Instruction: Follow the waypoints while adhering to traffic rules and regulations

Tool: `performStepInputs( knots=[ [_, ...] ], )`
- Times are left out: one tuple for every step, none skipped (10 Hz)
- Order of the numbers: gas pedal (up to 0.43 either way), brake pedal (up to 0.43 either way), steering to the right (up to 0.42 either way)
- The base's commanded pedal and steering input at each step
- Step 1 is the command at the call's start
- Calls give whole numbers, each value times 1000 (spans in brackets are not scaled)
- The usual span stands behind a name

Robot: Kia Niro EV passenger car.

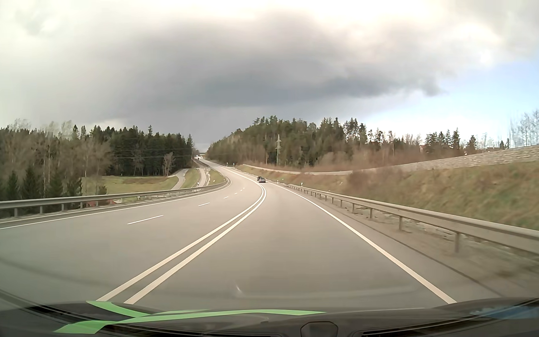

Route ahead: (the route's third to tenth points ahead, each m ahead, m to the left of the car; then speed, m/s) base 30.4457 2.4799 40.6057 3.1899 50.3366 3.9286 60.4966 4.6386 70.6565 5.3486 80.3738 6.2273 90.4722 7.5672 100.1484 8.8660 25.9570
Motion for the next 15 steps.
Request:
performStepInputs(
  knots=[
    [47,0,-13],
    [47,0,-11],
    [47,0,-9],
    [47,0,-9],
    [47,0,-8],
    [47,0,-8],
    [47,0,-8],
    [47,0,-9],
    [47,0,-9],
    [47,0,-9],
    [47,0,-10],
    [47,0,-11],
    [47,0,-11],
    [47,0,-11],
    [47,0,-10]
  ],
)
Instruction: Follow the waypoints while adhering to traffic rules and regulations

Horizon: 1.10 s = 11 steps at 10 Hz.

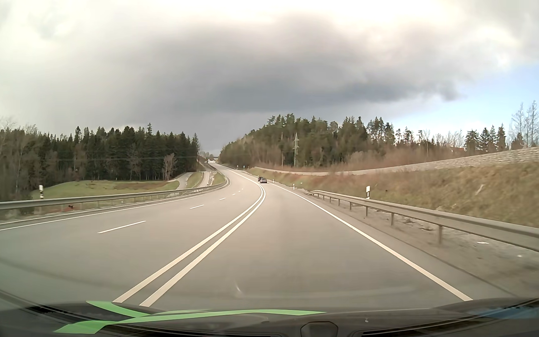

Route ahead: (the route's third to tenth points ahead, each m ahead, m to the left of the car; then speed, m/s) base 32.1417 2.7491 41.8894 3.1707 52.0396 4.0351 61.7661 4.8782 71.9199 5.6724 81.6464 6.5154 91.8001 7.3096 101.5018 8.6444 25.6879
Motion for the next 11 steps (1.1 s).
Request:
performStepInputs(
  knots=[
    [47,0,-11],
    [47,0,-11],
    [47,0,-11],
    [47,0,-11],
    [47,0,-13],
    [59,0,-13],
    [59,0,-13],
    [67,0,-13],
    [67,0,-13],
    [79,0,-13],
    [79,0,-11]
  ],
)
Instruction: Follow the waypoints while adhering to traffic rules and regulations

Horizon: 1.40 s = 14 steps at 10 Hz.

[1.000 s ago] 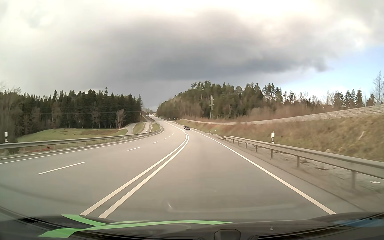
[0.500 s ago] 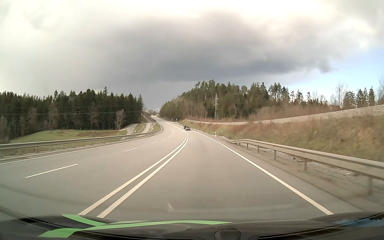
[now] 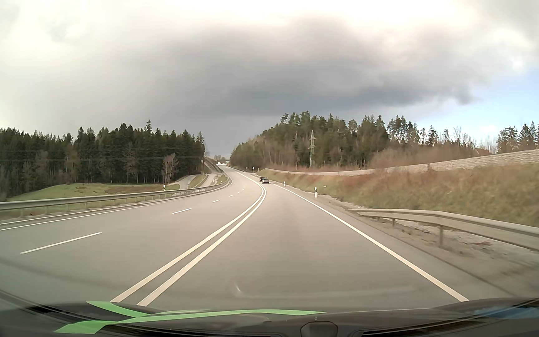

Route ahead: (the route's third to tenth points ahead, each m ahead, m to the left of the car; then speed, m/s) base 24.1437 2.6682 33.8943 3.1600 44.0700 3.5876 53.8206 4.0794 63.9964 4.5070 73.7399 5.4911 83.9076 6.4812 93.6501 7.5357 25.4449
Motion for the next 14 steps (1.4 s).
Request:
performStepInputs(
  knots=[
    [79,0,-11],
    [79,0,-11],
    [79,0,-11],
    [79,0,-11],
    [79,0,-11],
    [79,0,-9],
    [79,0,-9],
    [79,0,-9],
    [87,0,-9],
    [87,0,-11],
    [87,0,-11],
    [98,0,-11],
    [98,0,-9],
    [98,0,-9]
  ],
)
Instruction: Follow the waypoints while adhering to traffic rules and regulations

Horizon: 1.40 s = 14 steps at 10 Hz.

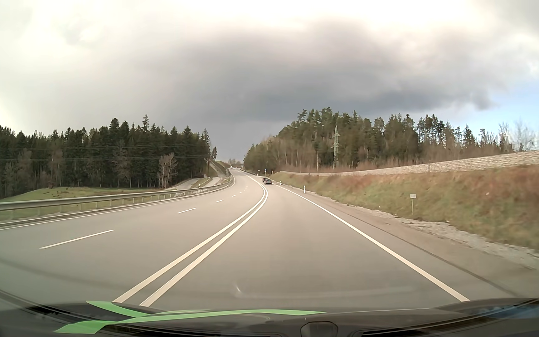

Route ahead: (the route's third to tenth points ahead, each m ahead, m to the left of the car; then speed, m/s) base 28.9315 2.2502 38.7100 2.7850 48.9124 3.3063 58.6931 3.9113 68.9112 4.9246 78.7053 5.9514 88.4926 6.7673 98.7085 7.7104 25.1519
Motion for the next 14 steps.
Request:
performStepInputs(
  knots=[
    [98,0,-7],
    [98,0,-7],
    [98,0,-7],
    [98,0,-7],
    [98,0,-7],
    [98,0,-7],
    [98,0,-8],
    [98,0,-10],
    [98,0,-11],
    [98,0,-11],
    [98,0,-9],
    [98,0,-9],
    [98,0,-10],
    [98,0,-10]
  ],
)
